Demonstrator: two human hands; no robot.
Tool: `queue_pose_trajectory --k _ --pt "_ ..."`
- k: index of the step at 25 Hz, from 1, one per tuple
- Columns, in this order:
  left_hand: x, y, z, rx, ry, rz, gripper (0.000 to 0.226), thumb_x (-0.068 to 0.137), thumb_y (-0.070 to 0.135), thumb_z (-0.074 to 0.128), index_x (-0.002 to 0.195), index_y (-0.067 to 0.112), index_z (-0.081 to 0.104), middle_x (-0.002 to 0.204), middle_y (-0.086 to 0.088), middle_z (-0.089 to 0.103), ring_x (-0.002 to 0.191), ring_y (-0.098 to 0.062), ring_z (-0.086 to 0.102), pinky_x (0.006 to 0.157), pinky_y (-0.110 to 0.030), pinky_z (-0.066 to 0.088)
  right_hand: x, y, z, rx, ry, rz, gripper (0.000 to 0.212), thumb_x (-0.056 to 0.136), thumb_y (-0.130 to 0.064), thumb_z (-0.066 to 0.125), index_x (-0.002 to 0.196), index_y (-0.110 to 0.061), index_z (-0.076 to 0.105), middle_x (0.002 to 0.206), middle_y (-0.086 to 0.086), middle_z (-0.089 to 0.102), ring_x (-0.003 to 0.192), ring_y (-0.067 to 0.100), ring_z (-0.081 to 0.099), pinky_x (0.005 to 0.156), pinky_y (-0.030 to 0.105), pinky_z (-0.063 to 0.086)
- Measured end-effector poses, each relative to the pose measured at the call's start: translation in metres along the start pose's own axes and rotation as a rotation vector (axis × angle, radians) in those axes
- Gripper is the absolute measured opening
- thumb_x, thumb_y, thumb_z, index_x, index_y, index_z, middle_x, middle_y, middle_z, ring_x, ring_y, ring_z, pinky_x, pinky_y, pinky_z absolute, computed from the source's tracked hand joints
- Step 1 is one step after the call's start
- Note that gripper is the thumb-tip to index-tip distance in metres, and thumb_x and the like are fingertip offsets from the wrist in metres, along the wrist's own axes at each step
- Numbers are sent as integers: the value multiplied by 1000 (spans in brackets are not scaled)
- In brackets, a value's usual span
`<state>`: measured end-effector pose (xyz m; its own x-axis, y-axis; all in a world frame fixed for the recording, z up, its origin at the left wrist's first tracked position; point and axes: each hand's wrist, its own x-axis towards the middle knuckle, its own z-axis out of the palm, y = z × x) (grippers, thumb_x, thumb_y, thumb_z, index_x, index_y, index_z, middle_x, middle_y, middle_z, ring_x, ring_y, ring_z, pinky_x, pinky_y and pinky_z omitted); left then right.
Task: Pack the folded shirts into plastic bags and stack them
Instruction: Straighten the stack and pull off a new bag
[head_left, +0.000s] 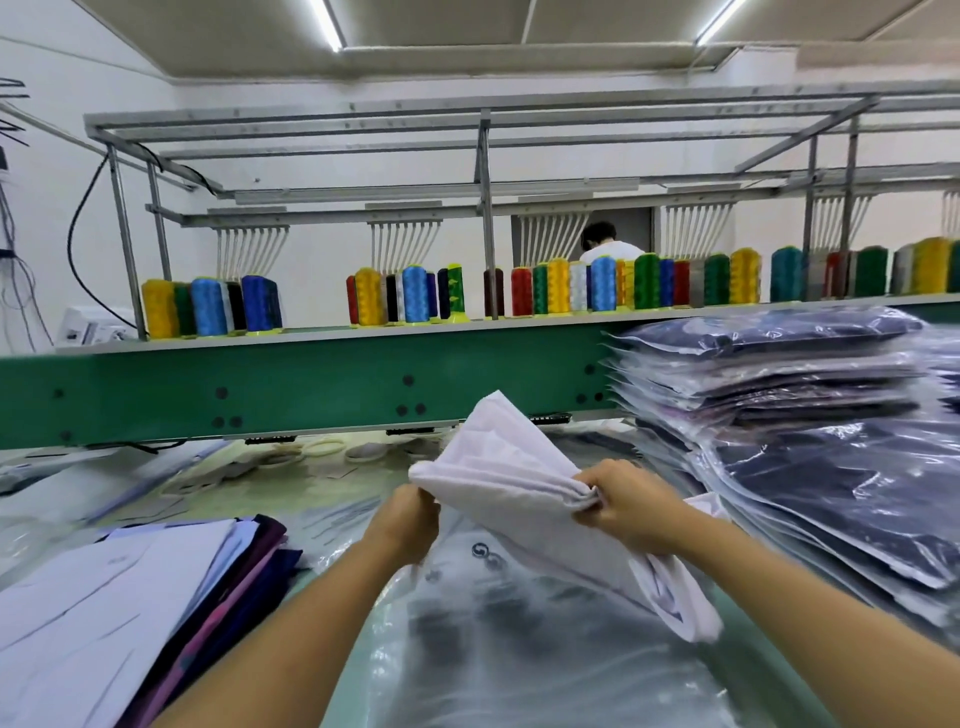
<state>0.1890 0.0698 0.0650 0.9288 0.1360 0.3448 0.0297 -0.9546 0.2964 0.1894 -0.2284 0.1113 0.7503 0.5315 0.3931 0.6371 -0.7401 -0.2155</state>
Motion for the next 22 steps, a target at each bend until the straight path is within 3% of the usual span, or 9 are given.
queue_pose_trajectory --k 2,4,6,8,11,14,17,20,22 --pt "1 -2 -1 -128 67 42 26 102 12 45 119 13 65 103 -10 71 81 -30 65 70 -40 55 -2 10 3 31 -16 4 4 82 -20 65 81 -18 62 75 -2 67 77 24 61 70 38 51" --pt "0 -2 -7 -275 147 96 36 99 4 51 121 27 67 96 5 69 74 -18 62 62 -32 53 -3 21 6 31 -29 8 3 83 -19 66 83 -20 63 77 -4 67 79 21 60 72 39 51" --pt "3 0 -16 -359 198 137 51 97 3 54 136 35 61 108 10 69 83 -17 64 70 -30 53 -4 25 11 -25 -63 -15 3 86 -22 65 88 -23 65 83 -9 67 81 15 59 73 37 50" --pt "9 5 -24 -365 226 173 47 101 9 52 144 28 56 117 -4 73 97 -25 65 81 -32 53 -3 26 17 -103 -104 -67 4 89 -25 61 91 -22 62 89 -10 66 84 14 58 73 35 49" --pt "12 19 -38 -244 244 327 44 103 12 50 143 28 57 120 -10 72 105 -23 58 80 -28 49 3 21 21 -209 -121 -140 7 90 -26 54 93 -21 57 94 -8 65 89 19 58 73 37 48" --pt "11 29 -48 5 193 487 47 105 13 48 147 33 52 138 5 64 113 -19 64 82 -24 45 11 17 19 -278 -122 -162 10 86 -20 50 94 -23 54 93 -7 64 88 22 58 70 38 46" --pt "10 33 -54 253 133 564 53 104 11 48 150 37 47 147 13 55 115 -20 64 83 -30 49 16 20 13 -234 -172 -76 3 84 -16 50 86 -17 52 90 -2 64 87 25 58 73 38 48" --pt "3 41 -56 213 78 580 53 102 7 48 147 35 51 146 12 55 123 -18 59 95 -33 49 20 18 8 -223 -210 23 1 83 -14 49 84 -14 48 103 6 64 98 30 57 77 38 47" --pt "-4 57 -55 118 88 580 54 100 6 48 146 34 52 135 4 65 117 -23 61 91 -33 50 22 9 9 -217 -199 35 10 82 -14 48 78 -18 41 104 7 62 99 30 57 71 35 40"
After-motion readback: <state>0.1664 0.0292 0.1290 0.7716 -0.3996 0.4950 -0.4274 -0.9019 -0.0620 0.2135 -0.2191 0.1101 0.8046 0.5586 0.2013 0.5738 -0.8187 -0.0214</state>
